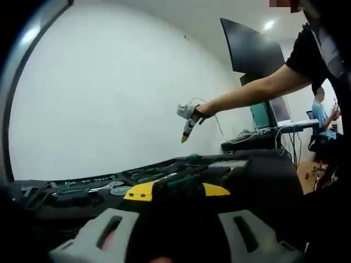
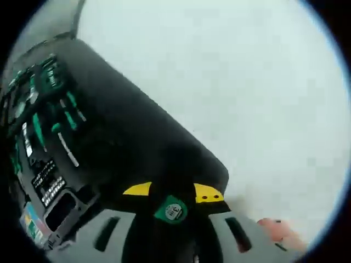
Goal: Pick up the tools and put them into their designated positions in the toolbox.
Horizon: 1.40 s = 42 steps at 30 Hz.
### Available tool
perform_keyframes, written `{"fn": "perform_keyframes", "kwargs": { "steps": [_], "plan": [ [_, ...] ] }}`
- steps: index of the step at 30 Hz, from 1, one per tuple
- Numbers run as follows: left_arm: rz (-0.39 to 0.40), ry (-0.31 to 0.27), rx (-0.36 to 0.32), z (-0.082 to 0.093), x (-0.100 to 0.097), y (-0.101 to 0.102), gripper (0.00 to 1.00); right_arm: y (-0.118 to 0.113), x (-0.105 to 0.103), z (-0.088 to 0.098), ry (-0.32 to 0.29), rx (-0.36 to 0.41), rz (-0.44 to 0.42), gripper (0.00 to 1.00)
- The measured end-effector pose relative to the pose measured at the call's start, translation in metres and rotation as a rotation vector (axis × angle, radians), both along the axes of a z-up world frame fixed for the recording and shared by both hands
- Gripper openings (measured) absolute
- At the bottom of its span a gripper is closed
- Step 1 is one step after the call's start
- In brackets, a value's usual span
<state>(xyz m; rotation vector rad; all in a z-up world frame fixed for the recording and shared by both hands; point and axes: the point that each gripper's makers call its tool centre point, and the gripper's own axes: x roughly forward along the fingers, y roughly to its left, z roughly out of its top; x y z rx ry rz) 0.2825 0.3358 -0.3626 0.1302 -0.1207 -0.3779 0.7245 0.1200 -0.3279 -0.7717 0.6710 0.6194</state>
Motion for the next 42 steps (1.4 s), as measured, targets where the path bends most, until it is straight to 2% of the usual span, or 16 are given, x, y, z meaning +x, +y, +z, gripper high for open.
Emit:
{"fn": "perform_keyframes", "kwargs": {
  "steps": [2, 4, 5, 9, 11, 13, 16, 21, 23, 26, 27, 28, 31, 33, 37, 42],
  "plan": [
    [0.002, 0.004, 0.004, -0.001, 0.0, 0.0, 0.3, -0.013, 0.003, -0.012, 0.069, 0.043, -0.141, 0.35],
    [-0.001, 0.005, 0.004, -0.001, 0.0, -0.001, 0.3, -0.026, 0.025, -0.021, 0.132, 0.103, -0.278, 0.34],
    [-0.004, 0.004, 0.004, -0.001, -0.001, -0.002, 0.3, -0.029, 0.025, -0.026, 0.158, 0.112, -0.304, 0.34],
    [-0.007, 0.006, -0.002, 0.0, -0.001, -0.003, 0.3, -0.049, 0.024, -0.052, 0.167, -0.02, -0.331, 0.36],
    [-0.011, 0.002, -0.006, 0.001, -0.002, -0.004, 0.3, -0.059, 0.02, -0.067, 0.201, -0.075, -0.373, 0.43],
    [-0.011, 0.003, -0.004, 0.001, -0.002, -0.004, 0.3, -0.058, 0.022, -0.076, 0.229, -0.049, -0.409, 0.48],
    [-0.011, 0.0, -0.002, 0.001, -0.002, -0.005, 0.3, -0.052, 0.029, -0.084, 0.256, 0.016, -0.432, 0.44],
    [-0.013, 0.0, -0.005, 0.001, -0.002, -0.003, 0.3, -0.058, 0.04, -0.1, 0.258, 0.011, -0.483, 0.43],
    [-0.015, 0.002, -0.004, 0.001, -0.002, -0.004, 0.3, -0.056, 0.039, -0.104, 0.302, 0.056, -0.533, 0.37],
    [-0.016, 0.003, -0.003, 0.0, -0.002, -0.005, 0.3, -0.058, 0.047, -0.102, 0.305, 0.071, -0.552, 0.35],
    [-0.016, 0.003, -0.004, 0.001, -0.002, -0.004, 0.3, -0.06, 0.043, -0.103, 0.338, 0.061, -0.581, 0.35],
    [-0.015, 0.002, -0.005, 0.001, -0.002, -0.004, 0.3, -0.059, 0.046, -0.1, 0.329, 0.065, -0.562, 0.35],
    [-0.014, -0.001, -0.008, 0.002, -0.002, -0.004, 0.3, -0.054, 0.044, -0.098, 0.369, 0.117, -0.579, 0.35],
    [-0.015, -0.003, -0.007, 0.002, -0.002, -0.003, 0.3, -0.051, 0.047, -0.09, 0.36, 0.147, -0.564, 0.35],
    [-0.016, -0.005, -0.005, 0.002, -0.003, -0.004, 0.3, -0.044, 0.047, -0.073, 0.358, 0.16, -0.549, 0.35],
    [-0.013, -0.01, -0.008, 0.003, -0.002, -0.003, 0.3, -0.023, 0.042, -0.053, 0.395, 0.205, -0.495, 0.35]
  ]
}}
